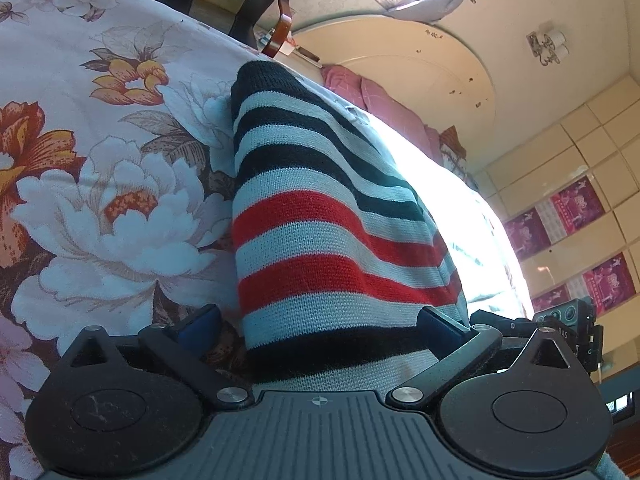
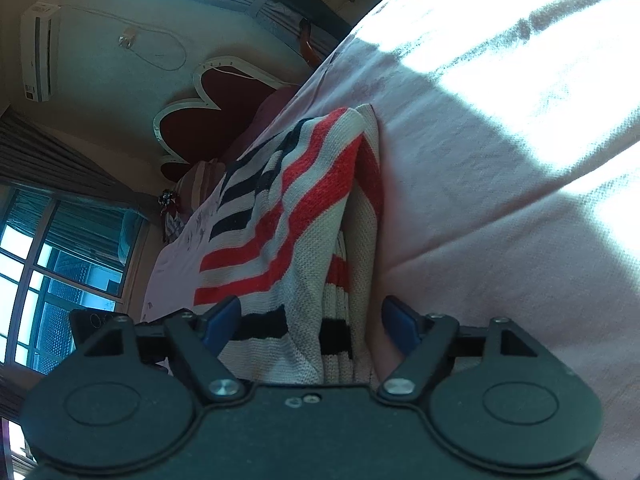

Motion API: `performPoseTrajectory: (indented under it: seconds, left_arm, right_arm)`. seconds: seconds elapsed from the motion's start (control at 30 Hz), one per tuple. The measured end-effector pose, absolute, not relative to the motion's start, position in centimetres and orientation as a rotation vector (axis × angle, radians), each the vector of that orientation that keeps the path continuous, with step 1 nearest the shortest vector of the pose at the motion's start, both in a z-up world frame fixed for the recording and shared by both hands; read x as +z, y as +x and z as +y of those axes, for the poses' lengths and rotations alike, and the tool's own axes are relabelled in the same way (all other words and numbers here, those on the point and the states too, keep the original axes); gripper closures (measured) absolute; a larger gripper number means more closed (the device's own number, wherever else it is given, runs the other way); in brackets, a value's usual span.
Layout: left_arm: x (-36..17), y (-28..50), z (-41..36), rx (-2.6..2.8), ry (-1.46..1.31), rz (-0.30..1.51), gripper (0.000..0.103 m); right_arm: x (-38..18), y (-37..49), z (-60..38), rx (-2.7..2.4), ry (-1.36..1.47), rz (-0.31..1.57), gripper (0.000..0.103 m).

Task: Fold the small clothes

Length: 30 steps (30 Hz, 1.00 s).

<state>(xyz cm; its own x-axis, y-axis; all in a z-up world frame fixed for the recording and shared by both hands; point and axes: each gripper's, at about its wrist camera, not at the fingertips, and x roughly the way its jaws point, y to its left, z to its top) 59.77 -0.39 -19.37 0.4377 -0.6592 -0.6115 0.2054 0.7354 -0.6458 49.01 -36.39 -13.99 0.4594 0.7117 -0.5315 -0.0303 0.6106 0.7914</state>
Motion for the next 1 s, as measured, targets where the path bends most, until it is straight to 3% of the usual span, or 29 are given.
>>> performPoseTrajectory:
  seconds: [0.4,0.47,0.53,0.6,0.67,0.77,1.0]
  left_arm:
    - [-20.1,60.6,-1.3,-0.673,-0.541,0.962,0.001]
    - [-20.1,60.8,-1.3,-0.658,-0.534,0.956,0.013]
    - [-20.3,60.9,-1.1,-0.631,-0.525,0.955,0.028]
    - [-20.2,60.9,-1.3,-0.615,-0.493,0.952,0.033]
    - [-19.8,60.6,-2.0,-0.605,-0.442,0.937,0.043]
    - [-19.2,60.0,-1.8,-0.615,-0.446,0.897,0.051]
    - [-15.8,57.0,2.1,-0.67,-0.478,0.813,0.053]
  right_arm:
    - [-14.4,50.0,-34.2,0.594,0.73,1.0,0.026]
    - [-14.4,50.3,-33.9,0.608,0.722,0.987,0.027]
    - [-14.5,50.2,-33.9,0.613,0.725,0.969,0.033]
    - [-14.7,50.1,-34.2,0.583,0.71,0.957,0.054]
    - [-14.6,49.8,-34.1,0.544,0.684,0.947,0.064]
    - [-13.1,48.9,-32.5,0.504,0.561,0.917,0.069]
    - [-7.6,46.2,-28.7,0.525,0.419,0.832,0.07]
